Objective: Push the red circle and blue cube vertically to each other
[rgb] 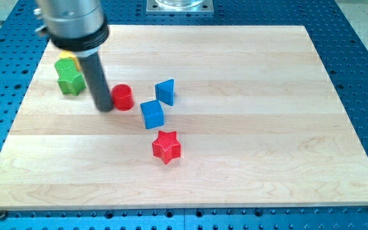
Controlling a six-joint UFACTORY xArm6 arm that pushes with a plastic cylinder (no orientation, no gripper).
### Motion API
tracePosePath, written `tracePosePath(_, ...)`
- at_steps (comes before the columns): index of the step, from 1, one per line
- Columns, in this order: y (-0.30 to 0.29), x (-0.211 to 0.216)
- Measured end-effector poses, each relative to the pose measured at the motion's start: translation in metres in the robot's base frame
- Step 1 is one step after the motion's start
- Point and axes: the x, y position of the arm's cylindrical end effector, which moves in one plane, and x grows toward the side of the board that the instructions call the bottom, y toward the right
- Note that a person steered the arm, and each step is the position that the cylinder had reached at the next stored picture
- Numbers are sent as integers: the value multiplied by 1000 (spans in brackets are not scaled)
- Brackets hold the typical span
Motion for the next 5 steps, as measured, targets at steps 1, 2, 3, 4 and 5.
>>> tracePosePath(1, 66, -34)
tracePosePath(2, 30, -14)
tracePosePath(3, 87, 1)
tracePosePath(4, 104, 0)
tracePosePath(5, 111, -3)
